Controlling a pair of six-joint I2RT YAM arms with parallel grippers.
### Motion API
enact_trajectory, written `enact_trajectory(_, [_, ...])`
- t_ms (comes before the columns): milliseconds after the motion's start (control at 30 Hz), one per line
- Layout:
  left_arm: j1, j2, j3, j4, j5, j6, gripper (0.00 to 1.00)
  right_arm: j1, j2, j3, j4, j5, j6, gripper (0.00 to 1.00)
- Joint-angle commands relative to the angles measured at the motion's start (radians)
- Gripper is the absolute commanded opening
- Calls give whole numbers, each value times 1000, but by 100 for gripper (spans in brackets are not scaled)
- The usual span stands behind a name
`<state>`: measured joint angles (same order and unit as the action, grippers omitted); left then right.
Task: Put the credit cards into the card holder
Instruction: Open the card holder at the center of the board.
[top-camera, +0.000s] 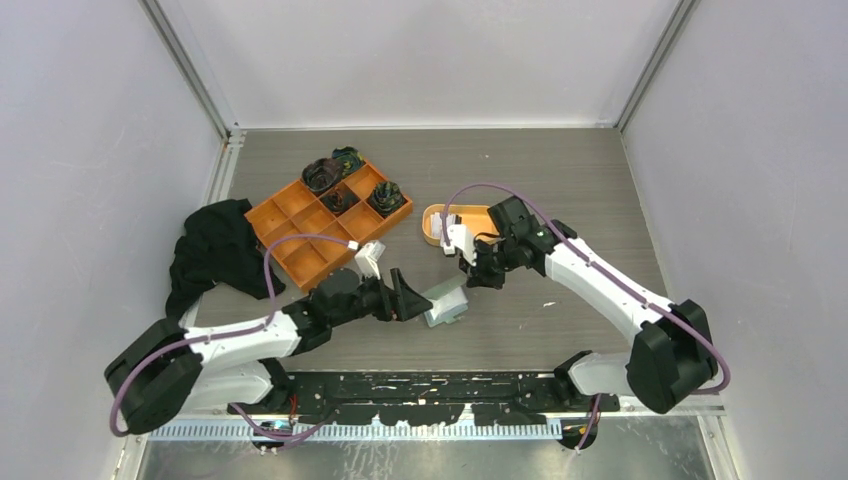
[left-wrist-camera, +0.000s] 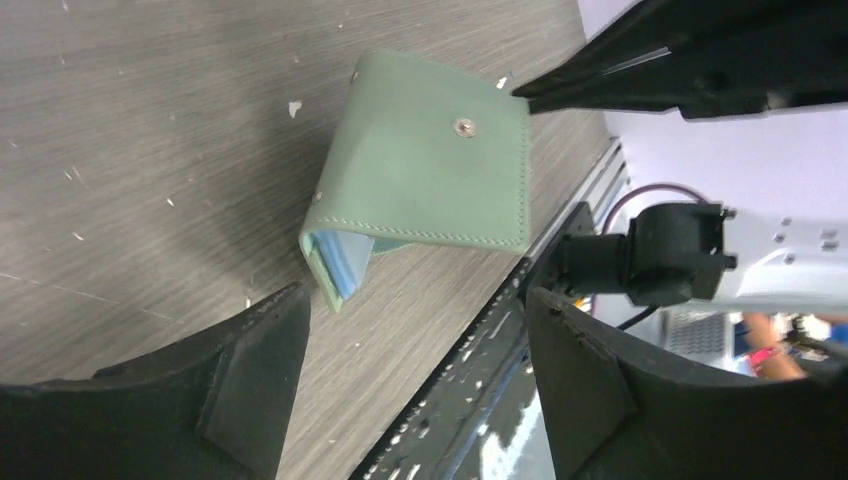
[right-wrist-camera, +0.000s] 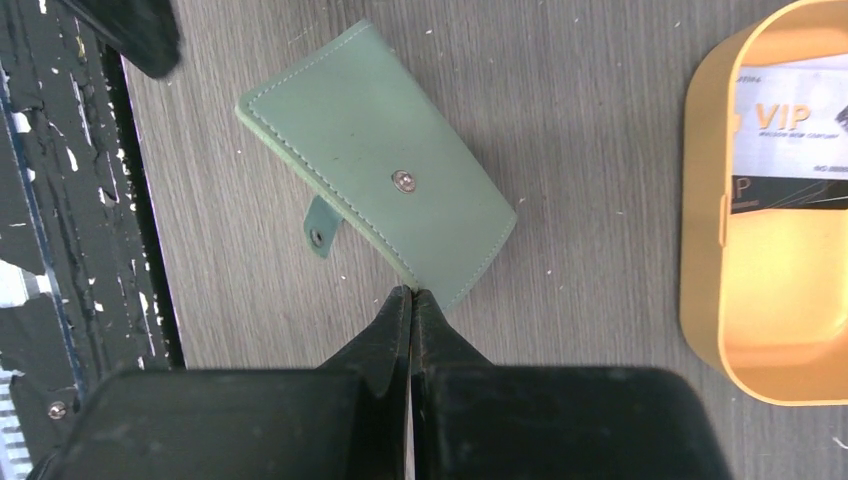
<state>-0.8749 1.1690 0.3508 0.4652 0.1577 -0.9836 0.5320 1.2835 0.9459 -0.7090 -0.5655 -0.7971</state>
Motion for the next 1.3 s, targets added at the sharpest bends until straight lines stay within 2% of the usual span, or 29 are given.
enact_trajectory(0, [3, -109, -43, -27, -21, 320, 79, -5, 36, 65, -36, -27, 32, 1])
enact_trajectory(233, [2, -248, -189, 157, -72, 580, 78, -8, 98, 94, -53, -11, 61, 1])
enact_trajectory(400, [3, -246, -177, 202, -37, 819, 81, -10, 112, 97, -52, -18, 65, 1])
enact_trajectory(633, [-1, 41, -119, 467, 96, 1040, 83, -12, 115, 97, -53, -33, 64, 1])
enact_trajectory(867, [-16, 410, -25, 825, 117, 1108, 82, -12, 117, 95, -56, -43, 58, 1])
enact_trajectory(933, [-17, 492, -2, 908, 117, 1095, 76, -12, 116, 94, -58, -43, 56, 1])
enact_trajectory(1000, [-18, 554, 15, 963, 122, 1074, 65, -13, 114, 94, -58, -41, 53, 1])
enact_trajectory(1100, [-18, 592, 36, 965, 131, 1008, 27, -13, 110, 94, -54, -34, 56, 5])
enact_trajectory(1133, [-18, 594, 33, 966, 126, 979, 12, -14, 107, 93, -47, -28, 63, 11])
enact_trajectory(1167, [-19, 592, 26, 966, 111, 941, 2, -16, 103, 92, -37, -21, 72, 18])
enact_trajectory(1200, [-19, 585, 15, 966, 85, 894, 0, -19, 98, 91, -31, -14, 80, 22])
enact_trajectory(1267, [-20, 569, -13, 965, 39, 798, 0, -32, 81, 97, -24, -8, 92, 40])
